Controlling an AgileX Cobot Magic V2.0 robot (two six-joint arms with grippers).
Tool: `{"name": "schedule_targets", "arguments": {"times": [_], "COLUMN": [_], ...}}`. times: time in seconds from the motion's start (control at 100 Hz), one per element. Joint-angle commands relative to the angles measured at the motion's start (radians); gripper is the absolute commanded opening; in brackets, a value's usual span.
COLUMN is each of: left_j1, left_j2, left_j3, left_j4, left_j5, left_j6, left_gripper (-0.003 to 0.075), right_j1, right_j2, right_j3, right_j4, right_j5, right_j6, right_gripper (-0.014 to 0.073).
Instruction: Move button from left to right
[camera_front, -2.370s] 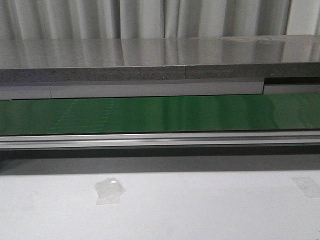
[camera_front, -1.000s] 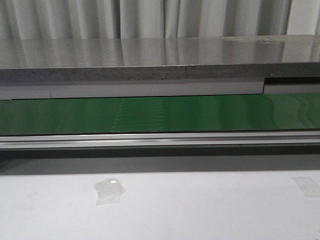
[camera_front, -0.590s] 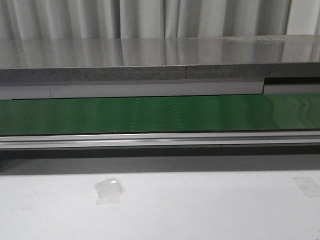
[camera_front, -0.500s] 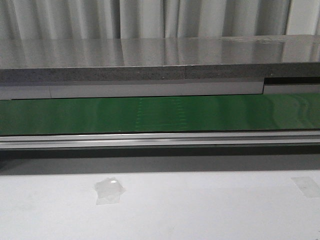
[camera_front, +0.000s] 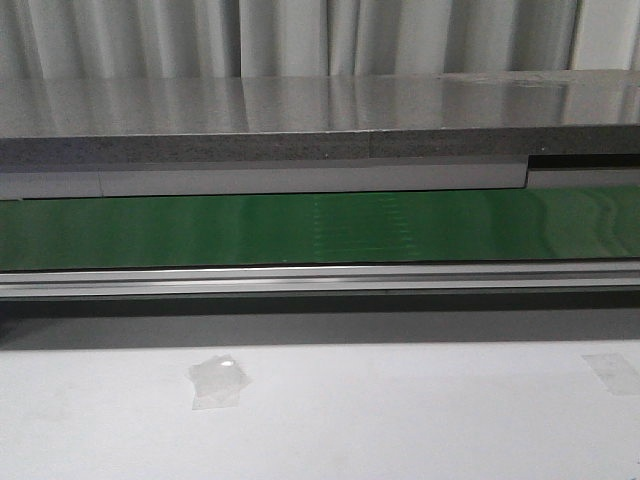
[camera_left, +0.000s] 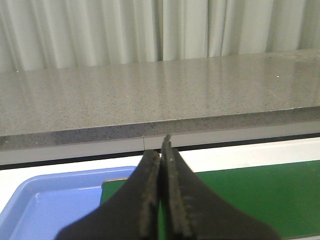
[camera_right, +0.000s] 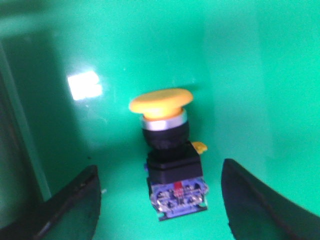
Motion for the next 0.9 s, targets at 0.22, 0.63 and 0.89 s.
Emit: {"name": "schedule_targets", "arguments": {"times": [0.22,0.63,0.89], "left_j1": [-0.009,-0.009,-0.009], "left_j2": [0.006,0.006,0.006], "left_j3": [-0.028,-0.028,-0.028], "left_j4": [-0.013,-0.013,-0.013], "left_j5": [-0.08,-0.08,-0.08], "left_j6": [-0.005,-0.005,-0.005], "left_gripper": [-0.002,-0.002,-0.002], "right_j1": [0.001,0.154,0.298], "right_j2": [-0.144,-0.351,-0.477], "right_j3": [-0.027,-0.027,-0.019], "right_j4": [0.014,0.185,0.186], "right_j5": [-0.047,-0.134,-0.143], "right_j6": [0.021,-0.045,-0.046], "right_gripper": [0.0512,0.0512,0.0512]}}
